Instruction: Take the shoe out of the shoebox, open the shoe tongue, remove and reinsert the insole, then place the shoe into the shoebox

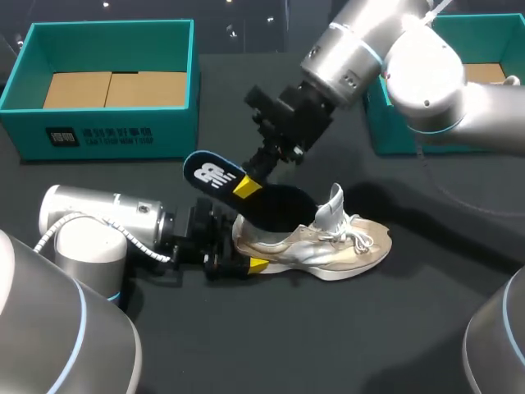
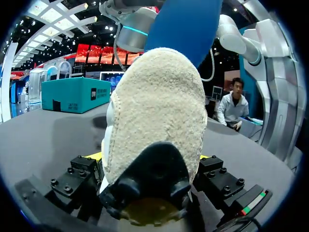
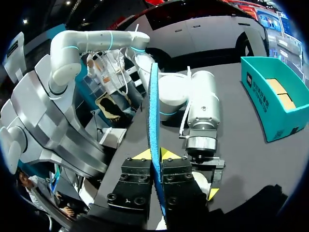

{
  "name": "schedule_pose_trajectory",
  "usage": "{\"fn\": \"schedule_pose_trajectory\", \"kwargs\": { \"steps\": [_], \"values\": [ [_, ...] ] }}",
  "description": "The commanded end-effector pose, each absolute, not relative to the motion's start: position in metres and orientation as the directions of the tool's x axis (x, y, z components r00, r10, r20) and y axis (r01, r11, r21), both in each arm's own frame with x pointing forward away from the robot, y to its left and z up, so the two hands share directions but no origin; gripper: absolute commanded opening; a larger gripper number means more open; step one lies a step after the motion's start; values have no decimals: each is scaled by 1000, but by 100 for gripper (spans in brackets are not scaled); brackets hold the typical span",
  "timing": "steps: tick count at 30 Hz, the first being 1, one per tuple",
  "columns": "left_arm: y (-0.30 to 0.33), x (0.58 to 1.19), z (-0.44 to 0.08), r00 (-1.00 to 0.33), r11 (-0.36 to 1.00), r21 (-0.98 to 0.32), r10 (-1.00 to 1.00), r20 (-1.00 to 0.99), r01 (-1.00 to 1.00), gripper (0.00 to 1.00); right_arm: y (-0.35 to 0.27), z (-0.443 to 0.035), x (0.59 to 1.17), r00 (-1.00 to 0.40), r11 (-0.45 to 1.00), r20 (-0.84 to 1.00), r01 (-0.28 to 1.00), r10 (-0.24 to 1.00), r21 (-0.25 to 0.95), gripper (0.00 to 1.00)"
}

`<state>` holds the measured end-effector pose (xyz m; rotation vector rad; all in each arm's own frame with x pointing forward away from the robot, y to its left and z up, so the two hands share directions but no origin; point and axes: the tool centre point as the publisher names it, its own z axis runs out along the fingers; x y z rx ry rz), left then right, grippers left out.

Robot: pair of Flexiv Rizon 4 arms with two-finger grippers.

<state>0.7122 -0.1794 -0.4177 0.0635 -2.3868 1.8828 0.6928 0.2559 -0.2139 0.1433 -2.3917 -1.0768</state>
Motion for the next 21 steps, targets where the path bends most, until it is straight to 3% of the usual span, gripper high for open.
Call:
{"fn": "schedule_pose_trajectory", "kwargs": {
  "steps": [1, 12, 14, 21],
  "values": [
    [-180, 713, -420, -994, 235, -967, 28, 104, -95, 0, 224, -193, 682, -877, 580, 400, 185, -266, 793, 0],
    [-180, 713, -420, -994, 235, -967, 28, 104, -95, 0, 224, -193, 682, -877, 580, 400, 185, -266, 793, 0],
    [-180, 713, -420, -994, 235, -967, 28, 104, -95, 0, 221, -175, 680, -890, 553, 378, 186, -256, 812, 0],
    [-180, 713, -420, -994, 235, -967, 28, 104, -95, 0, 199, -126, 669, -878, 425, 447, 345, -169, 837, 0]
  ]
}}
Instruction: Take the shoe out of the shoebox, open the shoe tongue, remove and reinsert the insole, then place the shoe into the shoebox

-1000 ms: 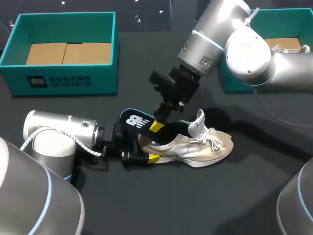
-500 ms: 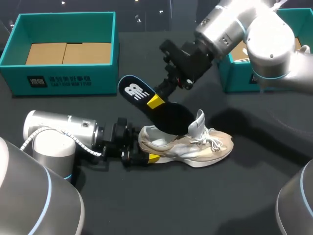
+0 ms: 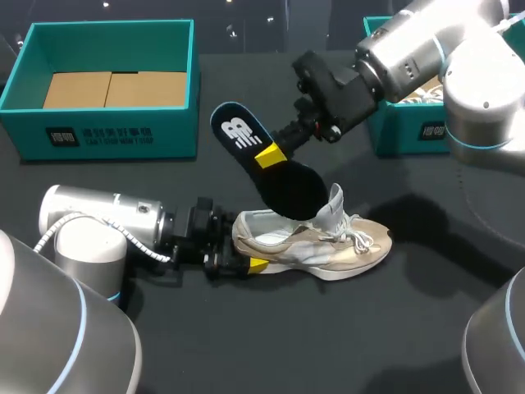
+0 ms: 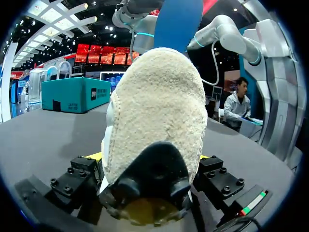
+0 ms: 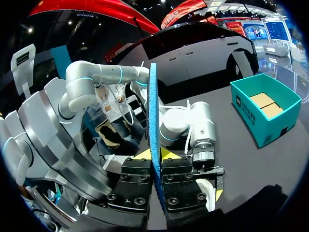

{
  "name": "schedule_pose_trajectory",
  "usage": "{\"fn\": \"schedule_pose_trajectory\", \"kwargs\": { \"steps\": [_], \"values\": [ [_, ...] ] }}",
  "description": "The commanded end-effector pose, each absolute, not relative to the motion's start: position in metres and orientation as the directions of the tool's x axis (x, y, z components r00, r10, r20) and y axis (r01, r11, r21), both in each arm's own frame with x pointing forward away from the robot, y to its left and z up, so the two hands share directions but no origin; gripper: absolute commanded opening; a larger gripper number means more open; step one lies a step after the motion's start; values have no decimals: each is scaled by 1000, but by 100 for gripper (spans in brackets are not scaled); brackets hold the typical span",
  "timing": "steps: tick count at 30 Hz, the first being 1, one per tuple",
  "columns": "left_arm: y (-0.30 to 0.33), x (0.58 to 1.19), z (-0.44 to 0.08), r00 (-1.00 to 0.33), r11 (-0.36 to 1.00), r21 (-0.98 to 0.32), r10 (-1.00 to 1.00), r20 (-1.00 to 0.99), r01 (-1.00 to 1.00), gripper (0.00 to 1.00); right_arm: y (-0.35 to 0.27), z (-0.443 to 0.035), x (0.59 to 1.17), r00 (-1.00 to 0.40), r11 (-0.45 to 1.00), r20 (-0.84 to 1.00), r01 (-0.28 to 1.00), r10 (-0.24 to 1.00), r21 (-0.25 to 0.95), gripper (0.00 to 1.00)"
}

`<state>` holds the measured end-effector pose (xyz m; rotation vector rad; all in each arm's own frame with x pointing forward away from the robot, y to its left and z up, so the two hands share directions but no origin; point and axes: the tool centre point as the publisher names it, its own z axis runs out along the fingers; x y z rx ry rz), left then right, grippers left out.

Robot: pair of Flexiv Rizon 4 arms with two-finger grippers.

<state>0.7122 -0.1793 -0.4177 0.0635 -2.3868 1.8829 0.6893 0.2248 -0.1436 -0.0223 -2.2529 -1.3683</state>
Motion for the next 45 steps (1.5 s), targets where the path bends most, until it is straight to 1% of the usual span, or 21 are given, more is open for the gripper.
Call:
{"fn": "schedule_pose_trajectory", "kwargs": {
  "steps": [1, 2, 14, 17, 19, 21, 23, 35, 36, 45],
  "values": [
    [-180, 713, -420, -994, 235, -967, 28, 104, -95, 0, 194, -122, 667, -873, 380, 463, 380, -154, 843, 0],
    [-180, 713, -420, -994, 235, -967, 28, 104, -95, 0, 188, -118, 663, -881, 359, 457, 391, -120, 847, 0],
    [-180, 713, -420, -994, 235, -967, 28, 104, -95, 0, 188, -118, 663, -881, 359, 457, 391, -120, 847, 0],
    [-180, 713, -420, -994, 235, -967, 28, 104, -95, 0, 175, -110, 651, -886, 287, 457, 420, -73, 861, 0],
    [-180, 713, -420, -994, 235, -967, 28, 104, -95, 0, 169, -103, 642, -880, 271, 474, 446, -42, 853, 0],
    [-180, 713, -420, -994, 235, -967, 28, 104, -95, 0, 161, -91, 632, -872, 225, 489, 472, -22, 852, 0],
    [-180, 713, -420, -994, 235, -967, 28, 104, -95, 0, 153, -79, 620, -870, 191, 491, 491, 50, 850, 0],
    [-180, 713, -420, -994, 235, -967, 28, 104, -95, 0, 153, -79, 620, -870, 191, 491, 491, 50, 850, 0],
    [-180, 713, -420, -994, 235, -967, 28, 104, -95, 0, 148, -79, 617, -865, 170, 497, 501, 68, 848, 0],
    [-180, 713, -420, -994, 235, -967, 28, 104, -95, 0, 128, -74, 584, -870, 107, 487, 493, 81, 863, 0]
  ]
}}
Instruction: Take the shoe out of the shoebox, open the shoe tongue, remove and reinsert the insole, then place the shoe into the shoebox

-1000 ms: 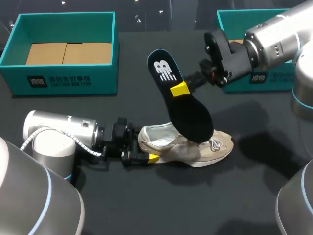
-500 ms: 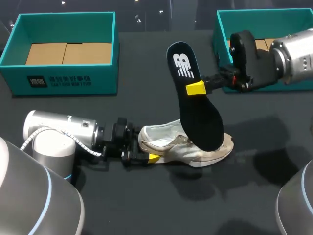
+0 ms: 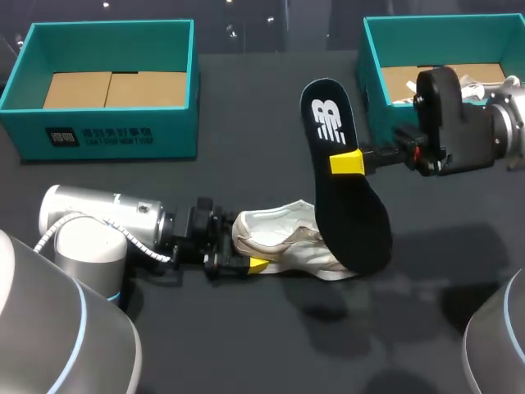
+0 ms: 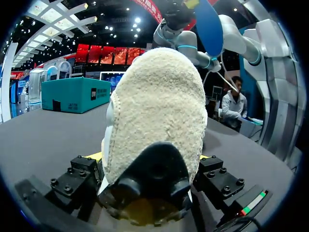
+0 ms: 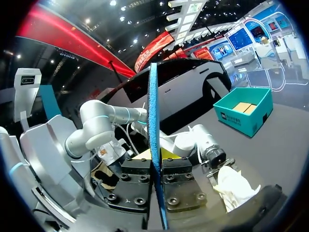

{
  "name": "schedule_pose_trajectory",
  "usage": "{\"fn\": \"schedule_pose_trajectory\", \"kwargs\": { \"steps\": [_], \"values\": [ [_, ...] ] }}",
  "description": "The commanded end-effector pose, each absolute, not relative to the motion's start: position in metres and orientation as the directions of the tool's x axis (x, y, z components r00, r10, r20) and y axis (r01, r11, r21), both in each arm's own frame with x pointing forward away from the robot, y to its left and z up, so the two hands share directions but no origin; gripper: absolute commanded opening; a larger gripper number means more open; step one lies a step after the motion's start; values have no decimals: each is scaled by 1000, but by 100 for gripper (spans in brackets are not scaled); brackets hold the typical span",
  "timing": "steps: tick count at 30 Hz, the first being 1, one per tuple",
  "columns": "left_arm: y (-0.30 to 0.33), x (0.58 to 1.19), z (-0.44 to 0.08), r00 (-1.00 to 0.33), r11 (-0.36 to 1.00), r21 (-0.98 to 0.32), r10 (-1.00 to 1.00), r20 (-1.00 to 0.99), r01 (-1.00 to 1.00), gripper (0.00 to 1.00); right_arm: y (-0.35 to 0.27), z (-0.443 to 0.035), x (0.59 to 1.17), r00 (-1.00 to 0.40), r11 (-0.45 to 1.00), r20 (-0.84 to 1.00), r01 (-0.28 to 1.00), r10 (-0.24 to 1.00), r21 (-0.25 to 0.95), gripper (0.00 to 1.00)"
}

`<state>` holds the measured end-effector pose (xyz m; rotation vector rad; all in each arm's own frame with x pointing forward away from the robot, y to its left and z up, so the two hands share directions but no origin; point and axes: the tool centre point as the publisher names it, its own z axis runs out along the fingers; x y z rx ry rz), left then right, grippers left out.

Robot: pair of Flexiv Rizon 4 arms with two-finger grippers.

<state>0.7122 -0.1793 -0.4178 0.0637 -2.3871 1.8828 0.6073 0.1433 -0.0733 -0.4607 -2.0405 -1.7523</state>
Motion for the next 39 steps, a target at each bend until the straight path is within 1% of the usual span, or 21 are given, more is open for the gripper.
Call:
{"fn": "schedule_pose_trajectory", "kwargs": {
  "steps": [1, 12, 23, 24, 25, 26, 33, 39],
  "values": [
    [-180, 713, -420, -994, 235, -967, 28, 104, -95, 0, 127, -74, 582, -868, 101, 488, 496, 87, 863, 0],
    [-180, 713, -420, -994, 235, -967, 28, 104, -95, 0, 116, -74, 572, -850, 70, 508, 520, 137, 851, 0],
    [-179, 712, -420, -994, 241, -966, 34, 107, -95, 0, 110, -73, 569, -859, 49, 494, 503, 134, 863, 0],
    [-179, 712, -419, -994, 249, -964, 34, 108, -96, 15, 110, -73, 569, -859, 49, 494, 503, 134, 863, 0],
    [-178, 711, -419, -993, 256, -962, 39, 110, -96, 61, 110, -73, 569, -859, 49, 494, 503, 134, 863, 0],
    [-177, 711, -418, -993, 259, -961, 42, 111, -96, 100, 110, -73, 569, -859, 49, 494, 503, 134, 863, 0],
    [-171, 712, -416, -993, 290, -952, 33, 110, -96, 100, 110, -73, 569, -859, 49, 494, 503, 134, 863, 0],
    [-163, 711, -410, -996, 343, -936, 26, 91, -76, 100, 110, -73, 569, -859, 49, 494, 503, 134, 863, 0]
  ]
}}
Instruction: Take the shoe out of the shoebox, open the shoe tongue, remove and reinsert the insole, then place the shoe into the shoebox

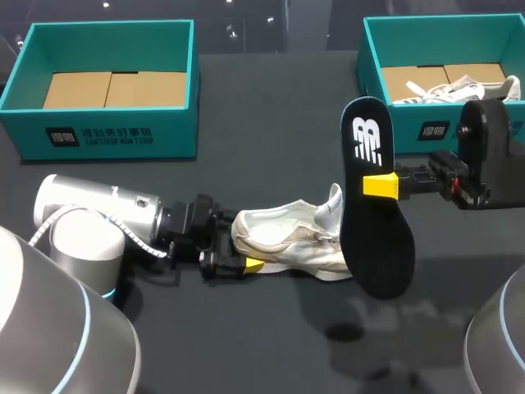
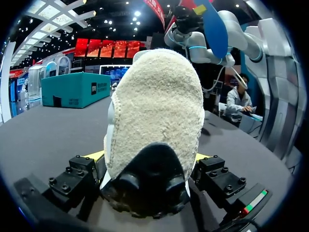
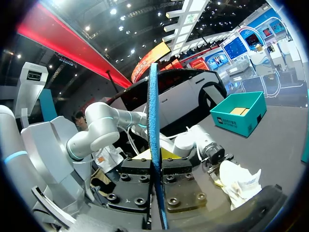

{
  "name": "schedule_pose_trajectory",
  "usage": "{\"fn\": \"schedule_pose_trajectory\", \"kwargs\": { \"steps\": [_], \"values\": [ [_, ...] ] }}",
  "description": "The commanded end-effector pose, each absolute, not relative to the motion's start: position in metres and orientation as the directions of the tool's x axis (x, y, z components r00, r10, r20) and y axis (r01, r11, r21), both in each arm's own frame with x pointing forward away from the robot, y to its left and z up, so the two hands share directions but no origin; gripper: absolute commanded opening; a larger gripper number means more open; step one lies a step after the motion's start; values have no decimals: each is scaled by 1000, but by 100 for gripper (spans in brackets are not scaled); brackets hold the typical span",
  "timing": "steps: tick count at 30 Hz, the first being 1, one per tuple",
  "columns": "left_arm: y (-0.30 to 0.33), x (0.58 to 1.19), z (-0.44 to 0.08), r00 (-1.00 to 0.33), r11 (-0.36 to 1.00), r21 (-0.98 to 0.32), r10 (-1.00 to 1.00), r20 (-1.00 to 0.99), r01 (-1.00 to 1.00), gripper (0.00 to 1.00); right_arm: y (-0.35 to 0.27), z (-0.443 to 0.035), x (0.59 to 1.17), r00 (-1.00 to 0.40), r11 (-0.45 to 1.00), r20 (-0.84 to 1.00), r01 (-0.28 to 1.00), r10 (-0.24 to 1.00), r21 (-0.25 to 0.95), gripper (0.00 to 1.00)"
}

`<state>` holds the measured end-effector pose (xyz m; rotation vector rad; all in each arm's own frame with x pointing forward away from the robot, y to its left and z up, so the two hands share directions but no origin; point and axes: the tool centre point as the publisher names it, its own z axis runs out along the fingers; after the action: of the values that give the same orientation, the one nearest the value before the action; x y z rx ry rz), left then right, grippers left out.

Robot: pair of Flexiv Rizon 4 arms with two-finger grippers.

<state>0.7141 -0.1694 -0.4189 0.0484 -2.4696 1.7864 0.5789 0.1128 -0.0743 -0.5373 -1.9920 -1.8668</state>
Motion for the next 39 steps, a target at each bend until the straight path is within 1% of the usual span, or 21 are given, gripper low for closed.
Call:
{"fn": "schedule_pose_trajectory", "kwargs": {
  "steps": [1, 8, 21, 34, 36, 37, 38, 39],
  "values": [
    [-162, 711, -410, -996, 351, -934, 25, 86, -72, 100, 110, -73, 569, -859, 49, 494, 503, 134, 863, 0],
    [-151, 712, -407, -998, 409, -911, 17, 66, -53, 100, 110, -73, 569, -859, 49, 494, 503, 134, 863, 0],
    [-119, 718, -392, -999, 535, -844, -22, 36, -42, 100, 105, -78, 595, -875, 63, 480, 484, 66, 873, 0],
    [-101, 723, -370, -998, 638, -768, -7, 67, -57, 100, 105, -89, 612, -877, 37, 481, 480, 3, 876, 0],
    [-100, 725, -368, -999, 664, -747, -8, 47, -41, 100, 104, -90, 614, -877, 35, 481, 480, 2, 876, 0],
    [-100, 726, -366, -1000, 679, -734, -2, 20, -16, 100, 104, -89, 614, -877, 33, 480, 480, 1, 877, 0],
    [-98, 727, -365, -998, 696, -716, 12, -61, 52, 100, 104, -89, 615, -878, 30, 479, 479, 6, 877, 0],
    [-98, 727, -365, -998, 696, -716, 12, -61, 52, 100, 103, -88, 616, -878, 28, 478, 478, 10, 878, 0]
  ]
}}
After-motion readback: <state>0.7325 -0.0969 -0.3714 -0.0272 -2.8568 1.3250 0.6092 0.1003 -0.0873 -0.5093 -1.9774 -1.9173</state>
